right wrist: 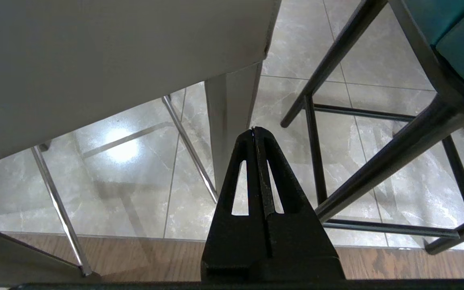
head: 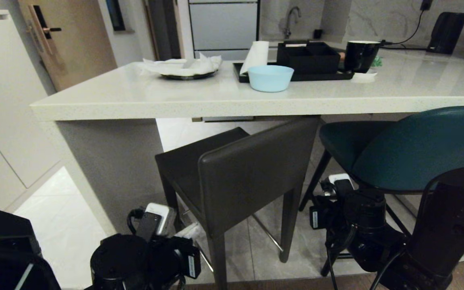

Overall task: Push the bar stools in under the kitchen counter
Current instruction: Push the gray chair back under the dining table

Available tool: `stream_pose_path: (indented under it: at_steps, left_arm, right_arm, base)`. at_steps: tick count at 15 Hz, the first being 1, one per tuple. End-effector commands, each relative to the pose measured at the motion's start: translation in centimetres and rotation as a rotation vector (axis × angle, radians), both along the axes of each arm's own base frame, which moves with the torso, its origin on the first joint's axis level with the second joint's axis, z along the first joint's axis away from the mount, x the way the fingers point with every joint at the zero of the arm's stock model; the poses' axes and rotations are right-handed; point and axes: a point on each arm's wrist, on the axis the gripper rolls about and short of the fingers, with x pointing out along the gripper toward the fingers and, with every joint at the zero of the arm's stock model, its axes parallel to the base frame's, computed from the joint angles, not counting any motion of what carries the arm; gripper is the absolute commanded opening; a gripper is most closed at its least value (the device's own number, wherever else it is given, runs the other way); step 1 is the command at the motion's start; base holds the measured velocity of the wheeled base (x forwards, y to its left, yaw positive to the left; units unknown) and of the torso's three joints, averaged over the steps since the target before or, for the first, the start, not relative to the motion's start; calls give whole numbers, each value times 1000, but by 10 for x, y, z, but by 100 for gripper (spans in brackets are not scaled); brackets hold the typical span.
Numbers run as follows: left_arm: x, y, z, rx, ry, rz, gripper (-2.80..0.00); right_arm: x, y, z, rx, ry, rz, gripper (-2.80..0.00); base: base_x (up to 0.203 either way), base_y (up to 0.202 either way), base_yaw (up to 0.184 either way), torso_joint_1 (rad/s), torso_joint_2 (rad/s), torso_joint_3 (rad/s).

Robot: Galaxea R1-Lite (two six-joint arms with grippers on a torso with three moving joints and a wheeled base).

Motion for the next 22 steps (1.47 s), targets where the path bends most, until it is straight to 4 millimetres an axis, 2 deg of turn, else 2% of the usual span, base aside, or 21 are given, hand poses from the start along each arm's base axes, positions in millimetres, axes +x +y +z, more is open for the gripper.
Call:
stream_pose_path:
  at_steps: [1,6,8,10,13,22]
  left_arm:
    - [-4,-11,14,-57,-50,-39,-280]
    - [27,-50,32,-169,-159,2,-280]
    - [33,-59,26,-157,-147,3,-280]
    - [39,-62,11,-128,-121,11,-280]
    - [57,-47,2,-108,-112,87,-280]
    - [98,9,-4,-80,-107,289,-280]
  right_arm:
    - [0,-1,1,2,-6,-4,-280]
    - [0,-1,0,2,-3,-5,-280]
    - [1,0,-1,1,-1,-4,-280]
    - [2,1,-4,-1,3,-4,-280]
    - [2,1,-5,1,-1,-4,-280]
    - [3,1,-6,-2,1,-5,-280]
  base:
    - [0,0,0,0,0,0]
    - [0,0,0,0,0,0]
    - [0,0,0,0,0,0]
    - [0,0,0,0,0,0]
    - [0,0,0,0,0,0]
    - [0,0,0,0,0,0]
